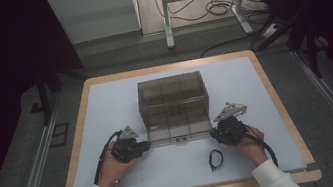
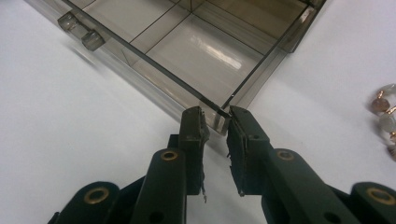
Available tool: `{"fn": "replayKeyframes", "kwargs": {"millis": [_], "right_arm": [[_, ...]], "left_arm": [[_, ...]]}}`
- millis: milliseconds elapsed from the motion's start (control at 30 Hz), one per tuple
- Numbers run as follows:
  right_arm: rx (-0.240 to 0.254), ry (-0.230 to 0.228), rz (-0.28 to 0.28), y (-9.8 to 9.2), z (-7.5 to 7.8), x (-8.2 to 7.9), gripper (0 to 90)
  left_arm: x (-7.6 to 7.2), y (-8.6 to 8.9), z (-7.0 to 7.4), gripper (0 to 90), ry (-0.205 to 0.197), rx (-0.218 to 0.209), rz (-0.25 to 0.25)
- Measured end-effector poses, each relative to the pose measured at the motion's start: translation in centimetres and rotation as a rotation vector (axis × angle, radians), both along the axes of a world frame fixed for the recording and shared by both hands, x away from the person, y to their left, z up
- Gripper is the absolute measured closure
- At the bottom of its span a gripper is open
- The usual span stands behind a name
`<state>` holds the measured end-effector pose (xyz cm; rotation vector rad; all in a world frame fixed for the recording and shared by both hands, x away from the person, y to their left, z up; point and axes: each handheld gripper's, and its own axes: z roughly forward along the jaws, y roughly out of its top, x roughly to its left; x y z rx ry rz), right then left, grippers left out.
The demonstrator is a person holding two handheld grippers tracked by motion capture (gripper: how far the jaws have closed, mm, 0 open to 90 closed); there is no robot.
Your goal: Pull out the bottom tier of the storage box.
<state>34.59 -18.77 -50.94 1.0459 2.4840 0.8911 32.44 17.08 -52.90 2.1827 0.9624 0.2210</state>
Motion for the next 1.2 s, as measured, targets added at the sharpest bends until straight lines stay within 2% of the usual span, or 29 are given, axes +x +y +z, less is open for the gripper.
{"fn": "replayKeyframes", "kwargs": {"millis": [200,300,500,667,767,833,933,1067,1167,1200], "right_arm": [[0.012,0.011,-0.002,-0.1,-0.1,0.0,73.0],[0.031,0.001,-0.002,-0.2,0.0,-0.1,66.7],[0.047,-0.027,-0.013,-0.2,0.5,-0.6,47.3],[0.116,-0.02,-0.04,-0.7,0.8,-0.9,36.9],[0.141,-0.013,-0.057,-1.0,1.0,-1.2,34.3],[0.137,-0.011,-0.079,-1.1,1.0,-1.3,32.9],[0.158,-0.012,-0.093,-1.4,1.1,-1.7,30.9],[0.165,-0.022,-0.088,-1.4,1.2,-2.3,30.3],[0.172,-0.024,-0.085,-1.5,1.3,-2.8,30.3],[0.188,-0.026,-0.08,-1.6,1.3,-2.9,30.3]], "left_arm": [[0.1,0.1,-0.1,80.4,-0.001,-0.003,-0.008],[0.1,0.3,0.0,76.7,-0.01,-0.004,-0.006],[-0.1,0.8,0.5,66.1,-0.036,-0.024,0.013],[-0.5,1.2,1.1,56.2,-0.051,-0.043,0.038],[-0.8,1.5,1.4,50.0,-0.064,-0.058,0.05],[-1.0,1.8,1.7,46.4,-0.067,-0.058,0.055],[-1.4,2.1,2.0,43.5,-0.074,-0.05,0.064],[-2.1,2.6,2.4,40.9,-0.098,-0.05,0.094],[-2.6,3.0,2.5,39.1,-0.116,-0.034,0.113],[-2.8,3.1,2.5,38.7,-0.116,-0.034,0.115]]}}
